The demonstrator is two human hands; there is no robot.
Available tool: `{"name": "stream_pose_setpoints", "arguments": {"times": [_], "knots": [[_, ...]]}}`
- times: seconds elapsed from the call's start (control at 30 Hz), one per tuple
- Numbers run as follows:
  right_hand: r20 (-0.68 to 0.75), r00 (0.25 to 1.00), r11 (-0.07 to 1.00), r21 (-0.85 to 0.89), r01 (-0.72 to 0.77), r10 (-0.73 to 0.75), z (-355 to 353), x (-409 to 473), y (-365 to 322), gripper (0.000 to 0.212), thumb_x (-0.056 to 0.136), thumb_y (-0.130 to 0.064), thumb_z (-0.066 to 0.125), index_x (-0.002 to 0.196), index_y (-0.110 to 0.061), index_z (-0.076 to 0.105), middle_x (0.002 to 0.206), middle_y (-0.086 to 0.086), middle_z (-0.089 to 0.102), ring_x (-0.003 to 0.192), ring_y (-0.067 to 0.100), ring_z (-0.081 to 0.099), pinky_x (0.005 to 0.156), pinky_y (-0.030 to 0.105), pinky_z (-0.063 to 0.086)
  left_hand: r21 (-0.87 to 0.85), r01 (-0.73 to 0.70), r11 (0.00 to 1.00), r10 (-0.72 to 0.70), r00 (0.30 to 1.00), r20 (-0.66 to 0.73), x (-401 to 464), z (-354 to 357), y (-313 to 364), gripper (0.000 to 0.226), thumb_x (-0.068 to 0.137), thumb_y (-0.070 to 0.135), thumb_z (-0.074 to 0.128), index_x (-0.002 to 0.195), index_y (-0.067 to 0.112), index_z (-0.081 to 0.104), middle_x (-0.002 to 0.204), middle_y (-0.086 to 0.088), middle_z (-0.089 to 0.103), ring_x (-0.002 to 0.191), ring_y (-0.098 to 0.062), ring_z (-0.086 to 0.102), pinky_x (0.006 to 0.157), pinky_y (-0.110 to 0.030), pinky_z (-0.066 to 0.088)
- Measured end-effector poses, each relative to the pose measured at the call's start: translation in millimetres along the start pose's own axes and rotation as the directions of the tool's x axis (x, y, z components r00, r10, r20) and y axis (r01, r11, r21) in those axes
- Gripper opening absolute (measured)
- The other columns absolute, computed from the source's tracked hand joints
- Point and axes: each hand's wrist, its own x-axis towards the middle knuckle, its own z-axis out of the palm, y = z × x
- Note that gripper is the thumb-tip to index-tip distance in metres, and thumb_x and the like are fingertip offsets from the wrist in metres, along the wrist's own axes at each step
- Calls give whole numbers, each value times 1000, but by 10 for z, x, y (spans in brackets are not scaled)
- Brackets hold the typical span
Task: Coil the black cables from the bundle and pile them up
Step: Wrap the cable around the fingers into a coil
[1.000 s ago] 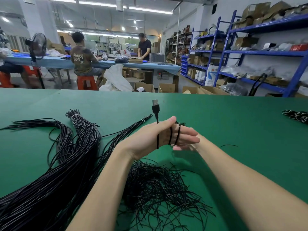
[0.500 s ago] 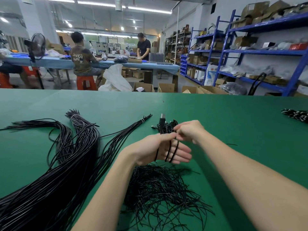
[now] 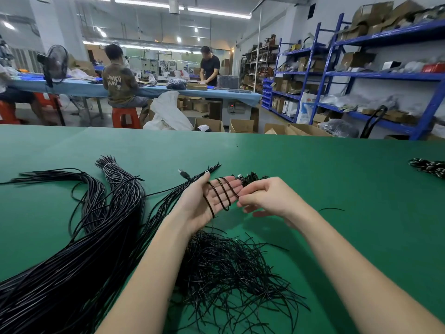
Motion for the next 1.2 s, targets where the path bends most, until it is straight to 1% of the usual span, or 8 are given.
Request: {"name": "stream_pose_setpoints", "arguments": {"times": [0.17,0.37,0.47,0.63,0.77,0.9,1.1,1.2], "knots": [[-96,994,996,-81,46,-54,124,51,146,5,78,-16,79,81,-20,76,79,-3,79,76,13,76,73,31,58,110,-45,993,44,999,8,-4,46,-9,38,105,25,45,125,-5,60,120,-20,70,107,-25,71,81,-29,60],[55,998,996,-88,-22,27,130,68,227,14,81,-35,84,84,-23,78,84,-6,79,83,9,75,74,29,57,213,-84,973,82,997,16,-1,33,-76,20,96,7,60,111,-1,69,109,-16,75,98,-21,74,76,-24,59],[242,962,978,-195,-76,123,-158,103,157,31,83,-28,83,112,-23,74,107,-5,78,102,11,72,90,31,58,312,-23,950,0,997,73,-50,8,-59,25,90,13,66,110,-1,71,111,-18,74,98,-22,74,78,-24,59],[311,938,987,96,125,-149,-321,177,-161,35,91,-28,71,125,-28,66,131,-11,67,122,5,61,107,40,49,423,34,906,-132,970,206,-105,75,-85,23,86,14,70,105,3,76,113,-21,72,104,-27,72,88,-31,59],[403,898,950,-173,261,-174,3,184,-260,55,83,-62,71,124,-25,70,115,-2,74,104,12,67,92,40,53,464,-20,886,-143,938,315,-172,179,-143,19,85,11,68,101,5,77,106,-21,74,100,-30,73,89,-35,59],[356,889,932,-111,346,-288,52,196,-202,16,95,-39,68,96,-26,78,80,-6,71,75,9,61,78,34,51,434,-48,900,-122,927,355,-198,209,-142,16,89,8,65,99,5,77,101,-20,75,98,-30,74,92,-37,58],[286,914,952,-20,307,-289,36,167,-154,20,94,-37,71,101,-19,78,100,15,75,85,22,62,85,51,54,436,-56,898,-120,923,366,-199,217,-125,18,91,11,62,97,11,80,100,-13,76,98,-25,74,92,-35,58],[231,933,960,10,280,-275,-13,173,-124,19,92,-32,74,96,-13,78,90,12,74,80,18,57,74,34,49,424,-55,904,-125,915,385,-201,167,-91,20,94,12,61,107,6,75,105,-15,74,101,-27,72,94,-35,56]]}}
